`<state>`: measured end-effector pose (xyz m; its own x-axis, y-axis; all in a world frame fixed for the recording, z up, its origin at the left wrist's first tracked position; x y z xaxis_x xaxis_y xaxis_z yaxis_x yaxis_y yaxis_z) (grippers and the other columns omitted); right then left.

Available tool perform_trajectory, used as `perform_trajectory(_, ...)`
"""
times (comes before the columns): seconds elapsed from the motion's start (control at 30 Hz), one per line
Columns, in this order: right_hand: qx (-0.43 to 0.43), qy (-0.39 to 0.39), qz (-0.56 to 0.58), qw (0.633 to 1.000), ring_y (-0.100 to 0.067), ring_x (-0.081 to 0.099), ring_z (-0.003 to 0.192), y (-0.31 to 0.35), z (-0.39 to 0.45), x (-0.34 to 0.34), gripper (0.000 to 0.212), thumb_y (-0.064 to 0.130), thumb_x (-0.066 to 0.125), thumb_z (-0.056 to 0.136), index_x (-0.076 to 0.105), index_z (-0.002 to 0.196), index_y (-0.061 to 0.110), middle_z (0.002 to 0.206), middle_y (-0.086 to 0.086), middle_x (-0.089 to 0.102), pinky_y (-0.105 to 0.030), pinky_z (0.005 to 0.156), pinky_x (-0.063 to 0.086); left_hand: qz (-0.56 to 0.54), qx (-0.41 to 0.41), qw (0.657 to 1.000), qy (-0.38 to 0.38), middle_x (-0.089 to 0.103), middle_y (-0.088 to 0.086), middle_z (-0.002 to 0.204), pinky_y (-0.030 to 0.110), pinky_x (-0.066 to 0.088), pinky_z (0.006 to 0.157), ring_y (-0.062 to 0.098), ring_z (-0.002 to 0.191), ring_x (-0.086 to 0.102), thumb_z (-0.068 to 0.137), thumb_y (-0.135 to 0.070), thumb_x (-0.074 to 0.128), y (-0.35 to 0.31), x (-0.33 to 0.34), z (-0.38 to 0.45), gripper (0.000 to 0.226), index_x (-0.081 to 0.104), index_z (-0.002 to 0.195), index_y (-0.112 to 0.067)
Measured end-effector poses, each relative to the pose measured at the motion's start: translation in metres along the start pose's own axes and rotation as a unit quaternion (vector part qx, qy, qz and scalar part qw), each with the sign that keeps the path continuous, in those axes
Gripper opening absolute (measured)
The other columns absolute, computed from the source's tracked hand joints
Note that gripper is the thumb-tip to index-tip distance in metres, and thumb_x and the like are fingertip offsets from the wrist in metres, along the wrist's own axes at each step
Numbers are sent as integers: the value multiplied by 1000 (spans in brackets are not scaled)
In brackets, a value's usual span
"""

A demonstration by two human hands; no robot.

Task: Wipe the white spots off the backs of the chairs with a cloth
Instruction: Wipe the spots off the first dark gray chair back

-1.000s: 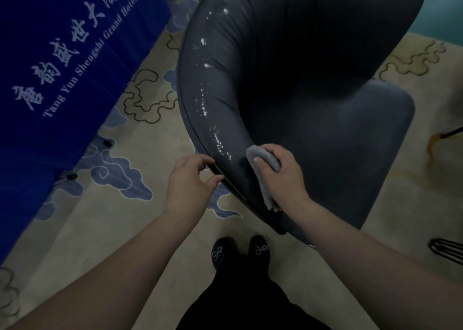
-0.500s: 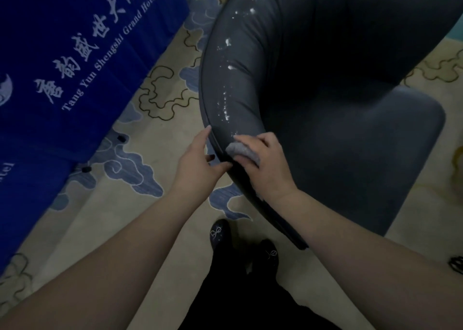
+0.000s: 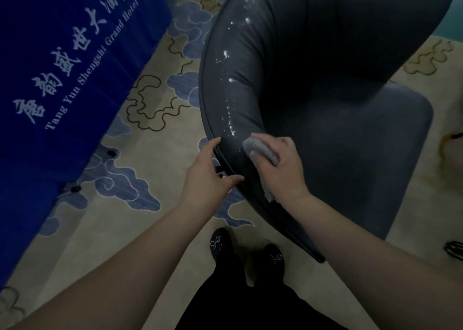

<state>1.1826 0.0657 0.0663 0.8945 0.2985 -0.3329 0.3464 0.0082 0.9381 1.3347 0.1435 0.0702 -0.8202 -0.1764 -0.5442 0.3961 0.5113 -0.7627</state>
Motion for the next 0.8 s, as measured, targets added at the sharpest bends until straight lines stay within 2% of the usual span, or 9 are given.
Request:
perform_trajectory(0.07,-58,45,-25,997,6,51,92,6,-5,9,33,17,71,84,67,115,29,101,3,45,-3,82,38,-8,5,1000,3,46,-54,86,5,47,64,-21,79,56,64,-22,87,4,-1,2,77,38,116,-51)
perform_trajectory(0.13,-21,30,-14,999,6,51,92,4,6,10,32,18,70,85,66,113,33,101,4,45,-2,82,38,-14,6,1000,11,41,-60,87,5,47,64,-20,80,57,63,-24,88,5,-2,3,79,32,108,-58)
perform_trajectory(0.23,68,-34,15,997,0,55,96,-5,20,5,27,23,65,88,66,112,37,107,4,51,-1,81,40,-25,6,999,20,46,-50,100,11,51,70,-5,80,66,65,-24,87,6,-5,9,86,29,120,-56)
perform_trajectory(0.3,39,-33,17,999,3,55,94,-1,13,5,28,22,66,87,67,112,35,104,4,51,-1,80,39,-30,3,999,33,47,-33,117,20,54,76,-1,82,68,66,-23,86,5,-7,14,99,22,136,-49)
perform_trajectory(0.4,-36,29,-5,999,-2,55,93,9,7,19,32,20,73,82,69,112,31,101,-1,50,-7,83,42,-30,14,998,52,51,-25,129,20,52,78,-4,84,67,67,-22,86,5,-10,20,113,9,144,-49)
perform_trajectory(0.47,14,0,5,1000,1,55,92,7,18,19,30,22,72,83,69,110,34,101,1,51,-3,80,41,-28,13,998,58,51,-21,135,20,51,81,-3,89,66,68,-25,85,5,-11,22,114,5,144,-52)
perform_trajectory(0.57,57,-63,15,996,1,56,94,3,26,13,27,23,69,86,68,110,36,104,3,52,-1,79,40,-32,5,998,61,50,-27,131,17,50,79,-4,92,65,70,-28,83,6,-14,29,111,4,143,-55)
perform_trajectory(0.67,-22,-21,0,1000,3,54,93,18,20,25,32,18,73,82,69,112,28,100,3,50,-4,84,40,-25,10,997,75,47,-48,103,11,49,77,-9,89,64,70,-27,82,8,-20,38,112,2,143,-55)
perform_trajectory(0.8,17,-57,-2,998,7,53,90,19,37,36,30,19,72,83,69,109,34,98,8,48,0,79,38,-19,19,995,101,53,-31,118,31,53,90,2,98,65,70,-27,83,5,-25,47,113,2,145,-51)
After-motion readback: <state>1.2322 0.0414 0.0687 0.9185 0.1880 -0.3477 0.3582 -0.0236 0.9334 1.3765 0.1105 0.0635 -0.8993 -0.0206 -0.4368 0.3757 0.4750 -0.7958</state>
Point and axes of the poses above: each hand's wrist, its own z-axis towards the middle knuckle, its own x-axis out of the palm, y = z × x, the point moved 5 cm from there along z, towards the middle knuckle
